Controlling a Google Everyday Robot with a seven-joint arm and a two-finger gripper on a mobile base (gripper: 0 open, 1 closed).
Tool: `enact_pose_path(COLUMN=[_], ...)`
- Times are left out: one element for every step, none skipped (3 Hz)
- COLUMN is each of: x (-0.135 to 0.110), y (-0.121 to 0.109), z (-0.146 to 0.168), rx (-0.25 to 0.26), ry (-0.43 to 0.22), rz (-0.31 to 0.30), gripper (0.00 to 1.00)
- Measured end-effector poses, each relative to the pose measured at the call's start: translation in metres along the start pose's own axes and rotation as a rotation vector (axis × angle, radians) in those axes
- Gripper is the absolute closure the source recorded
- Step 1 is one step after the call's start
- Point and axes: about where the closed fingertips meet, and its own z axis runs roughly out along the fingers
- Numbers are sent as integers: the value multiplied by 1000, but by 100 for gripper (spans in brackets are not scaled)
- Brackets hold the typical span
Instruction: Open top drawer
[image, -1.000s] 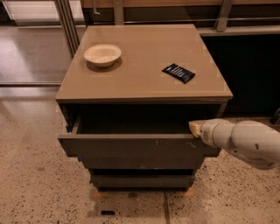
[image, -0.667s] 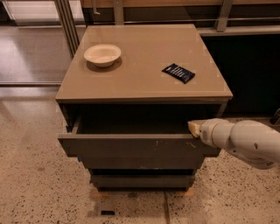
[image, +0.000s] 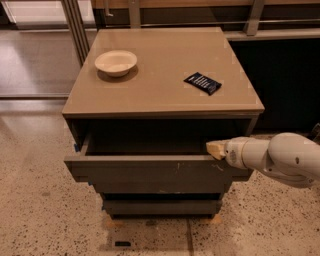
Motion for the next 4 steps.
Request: enact_pose_path(x=[-3, 9, 7, 19], y=[1, 5, 5, 11], z=[-2, -6, -7, -13], rx=[0, -44, -44, -78], ry=[0, 6, 6, 5], rz=[0, 39, 39, 69], gripper=[100, 100, 100, 100])
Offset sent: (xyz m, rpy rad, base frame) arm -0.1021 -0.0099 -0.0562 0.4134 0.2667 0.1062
